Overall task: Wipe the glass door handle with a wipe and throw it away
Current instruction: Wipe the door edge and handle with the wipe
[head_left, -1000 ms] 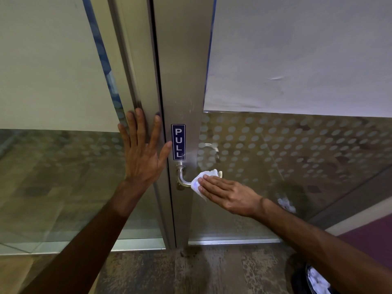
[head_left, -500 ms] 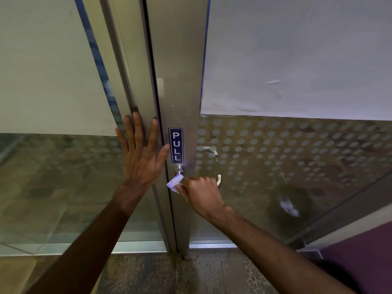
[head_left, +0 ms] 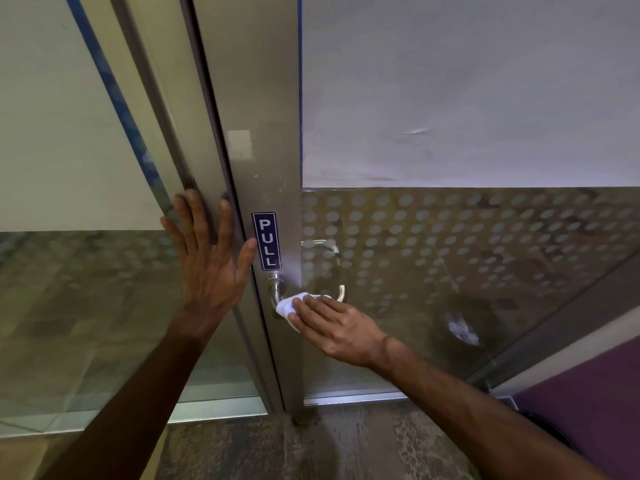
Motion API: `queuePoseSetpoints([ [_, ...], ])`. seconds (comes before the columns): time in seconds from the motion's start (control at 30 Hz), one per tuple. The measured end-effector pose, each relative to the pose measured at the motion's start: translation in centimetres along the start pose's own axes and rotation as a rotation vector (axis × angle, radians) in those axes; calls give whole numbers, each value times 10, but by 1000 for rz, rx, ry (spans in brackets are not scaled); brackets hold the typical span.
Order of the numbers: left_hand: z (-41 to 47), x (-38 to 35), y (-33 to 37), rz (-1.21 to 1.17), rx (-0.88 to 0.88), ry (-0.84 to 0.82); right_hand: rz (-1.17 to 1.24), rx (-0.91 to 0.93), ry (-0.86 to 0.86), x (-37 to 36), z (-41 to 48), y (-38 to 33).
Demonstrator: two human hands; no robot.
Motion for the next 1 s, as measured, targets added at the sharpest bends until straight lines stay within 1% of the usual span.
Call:
queuePoseSetpoints([
  [0.13,1,4,3,8,2,-3,-11,-49,3,7,-23,11],
  [0.23,3,7,6,11,14,-15,29,-196,5,13,-36,10],
  [0.3,3,8,7,13,23,-18,138,-379,-6,15,-37,3],
  [0.43,3,7,7,8,33,-25,410,-868,55,12,-21,-15],
  [0.53,2,6,6,14,38,-32,564,-1185,187,7,-11,-25],
  [0.57,2,6,6,15,38,-34,662,-1333,230,5,-9,-26],
  [0.63,3,6,7,13,40,-37,865,-1607,261,1,-3,-25],
  [0.7,3,6,7,13,45,-39,1073,-1742,343,-2,5,-21],
  [0.77,4,5,7,12,53,-40,1296,-1838,468,-3,13,-16],
  [0.83,4,4,8,15,56,-34,1448,-2006,558,-6,18,-13],
  [0.9,3,4,7,23,61,-36,1554,-2137,602,-7,20,-14],
  [1.0,1,3,5,36,62,-41,1593,-2164,652,-8,21,-20],
])
Point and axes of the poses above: each hand's wrist, its own z-axis towards the middle knuckle, its own x-axis out of the back of the hand, y = z × x, the point moved 1 cm from there along z, towards the middle knuckle, and after that the axes turned 6 degrees about -x, right-handed, at the moved point
